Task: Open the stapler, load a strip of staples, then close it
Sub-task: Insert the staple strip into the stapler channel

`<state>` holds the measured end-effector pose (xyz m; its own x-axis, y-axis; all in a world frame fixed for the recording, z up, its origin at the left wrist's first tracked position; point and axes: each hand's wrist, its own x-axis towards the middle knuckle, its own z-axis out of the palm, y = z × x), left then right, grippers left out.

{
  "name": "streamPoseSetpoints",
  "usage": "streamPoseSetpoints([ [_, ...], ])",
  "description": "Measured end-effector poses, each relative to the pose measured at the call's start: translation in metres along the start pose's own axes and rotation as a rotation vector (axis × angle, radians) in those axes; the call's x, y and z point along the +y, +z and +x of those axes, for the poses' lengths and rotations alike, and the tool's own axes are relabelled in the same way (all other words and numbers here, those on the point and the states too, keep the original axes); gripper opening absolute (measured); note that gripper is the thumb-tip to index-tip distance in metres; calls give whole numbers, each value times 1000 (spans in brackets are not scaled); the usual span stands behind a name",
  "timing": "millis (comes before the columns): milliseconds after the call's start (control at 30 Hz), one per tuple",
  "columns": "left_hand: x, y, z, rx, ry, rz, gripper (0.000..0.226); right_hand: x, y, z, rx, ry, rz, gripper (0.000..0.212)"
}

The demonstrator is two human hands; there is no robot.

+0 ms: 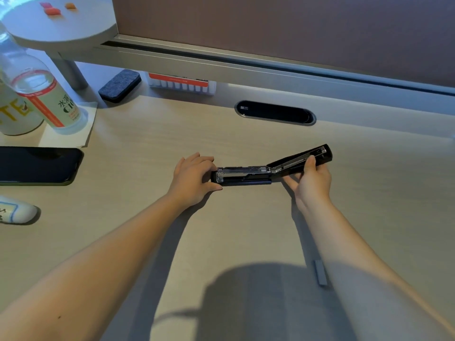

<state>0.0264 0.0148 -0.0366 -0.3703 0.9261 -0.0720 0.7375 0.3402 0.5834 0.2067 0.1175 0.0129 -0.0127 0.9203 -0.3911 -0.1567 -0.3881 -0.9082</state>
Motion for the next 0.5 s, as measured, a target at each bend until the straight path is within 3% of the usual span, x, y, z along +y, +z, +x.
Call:
streamPoseSetpoints([
  [100, 8, 7, -13, 48, 17, 4, 36, 4, -17, 7, -15, 36, -50, 19],
  [200, 18, 12, -24, 107, 37, 11, 33, 13, -35, 11, -22, -66, -207, 12],
  [367, 27, 21, -36, 135, 40, 53, 32, 26, -75, -8, -64, -353, -580, 45],
  [500, 32, 28, -45, 146, 38, 63, 32, 40, -108, -32, -204, -507, -888, 61],
])
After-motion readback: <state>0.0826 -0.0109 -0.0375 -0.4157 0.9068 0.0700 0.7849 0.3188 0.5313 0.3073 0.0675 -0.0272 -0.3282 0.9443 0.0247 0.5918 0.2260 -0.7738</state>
